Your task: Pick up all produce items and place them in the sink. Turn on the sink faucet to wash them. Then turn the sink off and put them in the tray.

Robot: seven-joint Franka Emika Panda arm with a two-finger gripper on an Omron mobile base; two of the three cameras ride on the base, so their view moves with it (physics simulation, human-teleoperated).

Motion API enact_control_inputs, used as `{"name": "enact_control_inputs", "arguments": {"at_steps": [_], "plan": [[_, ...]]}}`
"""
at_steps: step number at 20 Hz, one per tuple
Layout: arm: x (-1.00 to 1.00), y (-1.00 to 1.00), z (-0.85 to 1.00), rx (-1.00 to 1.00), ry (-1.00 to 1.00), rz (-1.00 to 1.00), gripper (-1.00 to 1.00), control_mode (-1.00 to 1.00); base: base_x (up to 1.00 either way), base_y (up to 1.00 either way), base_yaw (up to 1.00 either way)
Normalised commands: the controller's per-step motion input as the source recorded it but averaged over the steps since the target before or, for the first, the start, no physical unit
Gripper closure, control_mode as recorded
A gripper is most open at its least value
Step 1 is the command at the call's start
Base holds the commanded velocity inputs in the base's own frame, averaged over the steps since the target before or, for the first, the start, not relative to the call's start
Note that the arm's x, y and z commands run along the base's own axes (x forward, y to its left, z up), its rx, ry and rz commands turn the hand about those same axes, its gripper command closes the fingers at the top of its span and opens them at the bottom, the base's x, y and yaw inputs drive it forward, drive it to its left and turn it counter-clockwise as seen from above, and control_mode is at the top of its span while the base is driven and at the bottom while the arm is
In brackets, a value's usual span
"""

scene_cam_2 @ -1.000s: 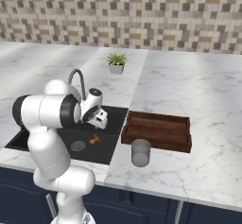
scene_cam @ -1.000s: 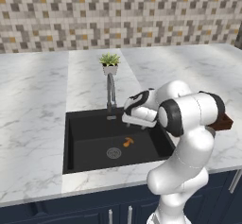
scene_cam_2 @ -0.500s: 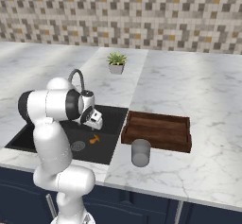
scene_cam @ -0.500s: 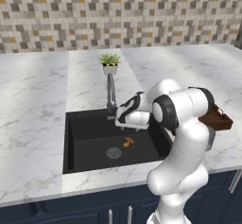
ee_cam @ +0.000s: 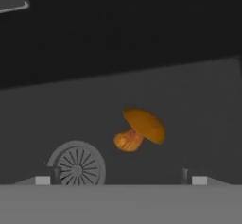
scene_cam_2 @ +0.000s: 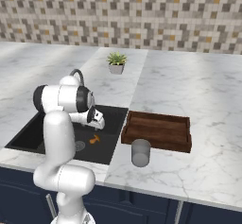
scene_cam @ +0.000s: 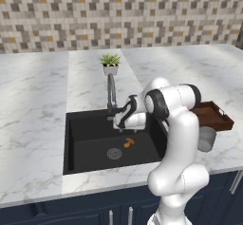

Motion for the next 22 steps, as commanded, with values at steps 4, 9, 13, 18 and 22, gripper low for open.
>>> {"name": "enact_control_inputs", "arguments": {"at_steps": [4, 9, 13, 18, 22], "plan": [[0.22, 0.0, -0.44, -0.05, 0.1, -0.02, -1.0, -1.0, 0.0, 0.0, 0.0], [0.21, 0.0, -0.38, -0.02, 0.14, -0.01, -1.0, -1.0, 0.0, 0.0, 0.0], [0.2, -0.04, -0.35, -0.01, 0.15, -0.01, -1.0, -1.0, 0.0, 0.0, 0.0], [0.18, -0.16, -0.29, 0.0, 0.12, -0.01, -1.0, -1.0, 0.0, 0.0, 0.0], [0.04, -0.17, -0.31, -0.01, 0.1, -0.01, -1.0, -1.0, 0.0, 0.0, 0.0]]}}
